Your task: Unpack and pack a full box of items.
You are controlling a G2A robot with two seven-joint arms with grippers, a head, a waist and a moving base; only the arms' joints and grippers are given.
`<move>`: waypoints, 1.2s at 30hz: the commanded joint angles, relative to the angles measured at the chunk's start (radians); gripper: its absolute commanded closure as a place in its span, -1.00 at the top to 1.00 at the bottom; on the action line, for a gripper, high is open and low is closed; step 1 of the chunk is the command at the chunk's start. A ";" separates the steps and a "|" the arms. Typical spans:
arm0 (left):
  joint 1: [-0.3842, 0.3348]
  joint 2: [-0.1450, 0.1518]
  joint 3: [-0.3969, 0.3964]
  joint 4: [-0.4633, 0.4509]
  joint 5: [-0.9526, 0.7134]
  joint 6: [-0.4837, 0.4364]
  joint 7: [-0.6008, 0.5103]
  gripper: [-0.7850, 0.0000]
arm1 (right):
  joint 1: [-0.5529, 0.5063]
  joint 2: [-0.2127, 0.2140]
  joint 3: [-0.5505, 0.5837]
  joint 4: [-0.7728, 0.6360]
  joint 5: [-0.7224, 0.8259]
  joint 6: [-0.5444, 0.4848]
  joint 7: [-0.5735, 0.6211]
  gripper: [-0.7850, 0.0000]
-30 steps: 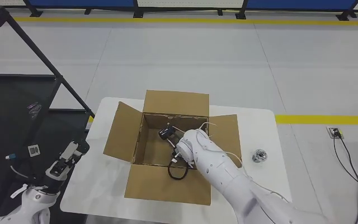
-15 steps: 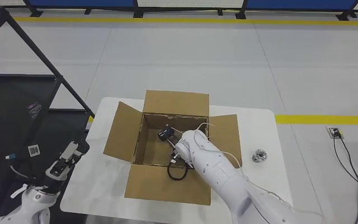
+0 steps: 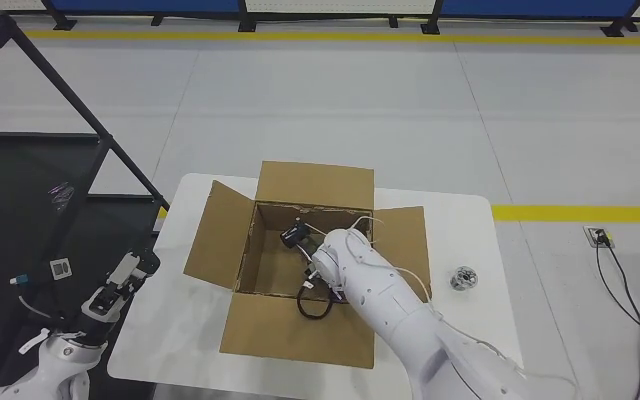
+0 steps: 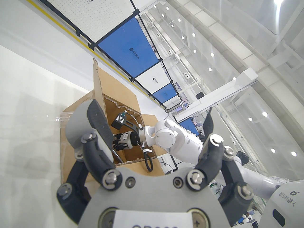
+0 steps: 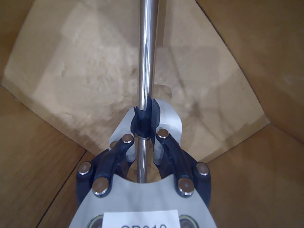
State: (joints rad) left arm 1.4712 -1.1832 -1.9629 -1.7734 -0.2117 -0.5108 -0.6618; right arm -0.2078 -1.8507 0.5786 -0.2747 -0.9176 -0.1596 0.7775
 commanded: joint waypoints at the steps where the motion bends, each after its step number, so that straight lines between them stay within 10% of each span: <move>1: 0.000 0.000 0.000 0.000 0.000 0.000 0.000 1.00 | 0.008 0.002 0.009 -0.010 0.011 -0.024 -0.002 -1.00; 17: 0.000 0.000 0.000 0.000 0.000 0.000 0.000 1.00 | -0.026 0.107 0.129 -0.334 -0.022 -0.047 0.050 -1.00; 27: 0.000 0.000 0.000 0.000 0.000 0.000 0.000 1.00 | -0.411 0.297 0.455 -1.185 -0.268 0.016 0.354 -1.00; 36: 0.000 0.000 0.000 0.000 0.000 0.000 0.000 1.00 | -0.698 0.360 0.674 -1.648 -0.450 0.049 0.449 -1.00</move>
State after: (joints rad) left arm 1.4712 -1.1832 -1.9629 -1.7734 -0.2117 -0.5108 -0.6618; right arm -0.8802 -1.4950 1.2278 -1.8833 -1.3483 -0.1235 1.2259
